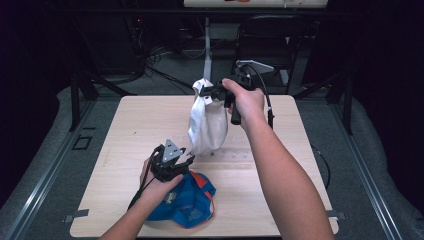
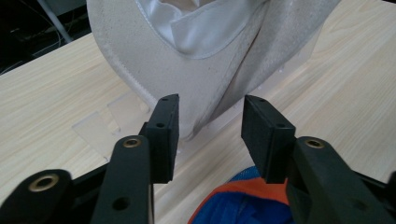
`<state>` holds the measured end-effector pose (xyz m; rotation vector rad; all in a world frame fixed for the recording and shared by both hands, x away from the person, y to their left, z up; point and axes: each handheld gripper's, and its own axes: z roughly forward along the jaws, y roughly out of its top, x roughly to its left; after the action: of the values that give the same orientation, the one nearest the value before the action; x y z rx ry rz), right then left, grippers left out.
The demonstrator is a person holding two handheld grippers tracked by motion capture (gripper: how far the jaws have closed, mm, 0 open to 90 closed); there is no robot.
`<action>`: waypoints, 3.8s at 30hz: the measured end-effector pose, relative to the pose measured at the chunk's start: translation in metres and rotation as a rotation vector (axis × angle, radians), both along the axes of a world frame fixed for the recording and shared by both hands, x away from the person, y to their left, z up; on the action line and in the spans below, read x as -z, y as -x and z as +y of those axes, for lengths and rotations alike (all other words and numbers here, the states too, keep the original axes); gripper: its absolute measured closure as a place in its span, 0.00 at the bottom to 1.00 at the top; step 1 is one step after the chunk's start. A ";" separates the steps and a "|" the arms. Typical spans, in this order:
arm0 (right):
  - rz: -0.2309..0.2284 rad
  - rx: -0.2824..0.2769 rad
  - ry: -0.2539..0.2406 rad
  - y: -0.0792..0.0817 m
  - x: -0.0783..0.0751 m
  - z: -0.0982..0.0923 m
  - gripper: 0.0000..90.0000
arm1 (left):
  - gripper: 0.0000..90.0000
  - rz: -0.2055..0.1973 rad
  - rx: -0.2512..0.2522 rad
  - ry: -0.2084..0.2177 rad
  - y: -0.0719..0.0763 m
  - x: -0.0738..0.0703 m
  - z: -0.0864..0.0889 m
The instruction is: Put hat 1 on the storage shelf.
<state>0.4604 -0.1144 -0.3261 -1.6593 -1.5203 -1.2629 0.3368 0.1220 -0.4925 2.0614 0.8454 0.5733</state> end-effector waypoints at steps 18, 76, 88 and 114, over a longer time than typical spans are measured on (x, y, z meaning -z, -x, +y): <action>-0.013 -0.034 0.001 0.006 -0.002 0.008 0.90 | 0.92 -0.022 0.008 0.009 -0.002 0.001 0.008; 0.020 -0.079 0.121 0.004 0.036 0.024 0.89 | 0.92 0.083 -0.077 0.129 -0.001 0.040 0.036; -0.017 -0.042 0.147 0.010 0.024 0.003 0.82 | 0.77 0.082 -0.080 0.154 0.005 0.033 0.041; -0.147 -0.059 0.387 0.067 0.046 -0.053 0.71 | 0.58 0.100 -0.159 0.108 0.027 0.032 0.091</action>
<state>0.3931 -0.1676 -0.3720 -1.7688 -1.9888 -1.1311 0.3102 0.2130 -0.5243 1.9485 1.0832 0.5019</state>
